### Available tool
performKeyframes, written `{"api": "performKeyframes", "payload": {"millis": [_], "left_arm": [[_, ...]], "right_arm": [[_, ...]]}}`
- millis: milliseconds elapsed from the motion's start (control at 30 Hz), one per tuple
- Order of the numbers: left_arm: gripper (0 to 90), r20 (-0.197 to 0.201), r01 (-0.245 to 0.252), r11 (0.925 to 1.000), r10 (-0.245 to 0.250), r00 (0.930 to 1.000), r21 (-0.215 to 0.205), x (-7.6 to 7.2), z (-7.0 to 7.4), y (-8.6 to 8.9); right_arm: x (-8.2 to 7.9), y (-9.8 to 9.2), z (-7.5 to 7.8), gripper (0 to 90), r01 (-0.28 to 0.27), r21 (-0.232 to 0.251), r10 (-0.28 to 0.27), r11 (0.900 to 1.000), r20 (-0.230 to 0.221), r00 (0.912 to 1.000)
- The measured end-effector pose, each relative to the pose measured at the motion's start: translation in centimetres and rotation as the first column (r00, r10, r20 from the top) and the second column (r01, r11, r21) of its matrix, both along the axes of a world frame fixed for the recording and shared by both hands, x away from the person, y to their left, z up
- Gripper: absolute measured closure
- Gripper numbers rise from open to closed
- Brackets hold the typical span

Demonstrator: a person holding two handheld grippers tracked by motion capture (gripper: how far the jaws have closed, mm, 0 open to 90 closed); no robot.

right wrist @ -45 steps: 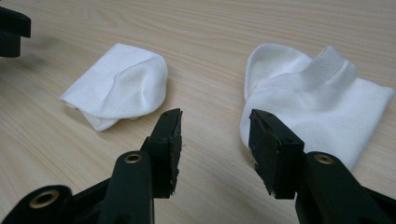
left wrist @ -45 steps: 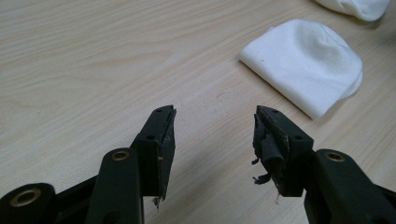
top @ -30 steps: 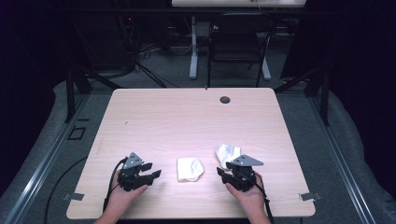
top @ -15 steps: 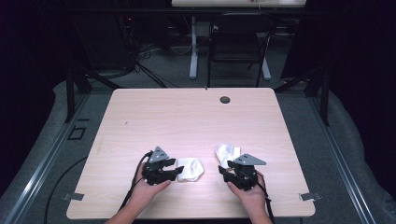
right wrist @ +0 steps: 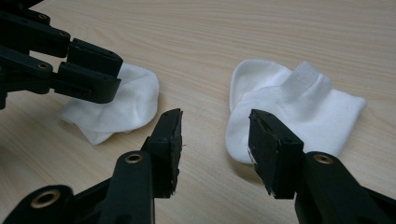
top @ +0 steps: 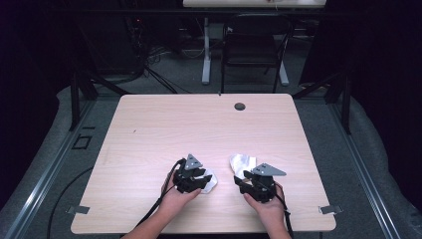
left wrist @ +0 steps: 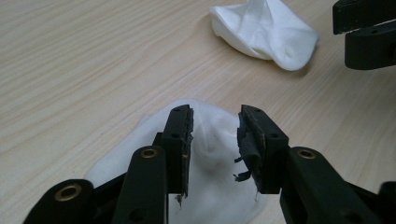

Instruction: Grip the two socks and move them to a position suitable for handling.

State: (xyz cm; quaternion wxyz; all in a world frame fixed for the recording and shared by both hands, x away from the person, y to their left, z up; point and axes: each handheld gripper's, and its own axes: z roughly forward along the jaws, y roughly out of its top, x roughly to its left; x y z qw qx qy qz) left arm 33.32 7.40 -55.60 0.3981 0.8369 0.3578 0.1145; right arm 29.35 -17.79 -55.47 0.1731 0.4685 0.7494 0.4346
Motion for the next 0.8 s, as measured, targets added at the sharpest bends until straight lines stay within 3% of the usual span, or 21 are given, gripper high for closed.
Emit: {"api": "performKeyframes", "payload": {"millis": [300, 467, 800], "left_arm": [[72.5, -0.004, -0.010, 0.9986, 0.010, 0.9999, 0.051, 0.15, -0.80, -0.63], [81.5, -0.012, -0.008, 0.9987, 0.009, 0.9999, 0.049, 0.24, -0.90, -0.58], [86.3, -0.021, -0.001, 0.9996, 0.002, 0.9998, 0.029, 0.24, -0.72, -0.33]], "right_arm": [[0.07, -0.08, -0.02, 54.5, 0.003, 0.004, -0.003, 1.000, -0.004, 1.0000], [0.10, 0.04, -0.08, 54.6, -0.001, 0.005, 0.002, 1.000, -0.004, 1.0000], [0.19, 0.19, -0.21, 54.5, 0.000, 0.004, 0.000, 1.000, -0.010, 1.0000]]}}
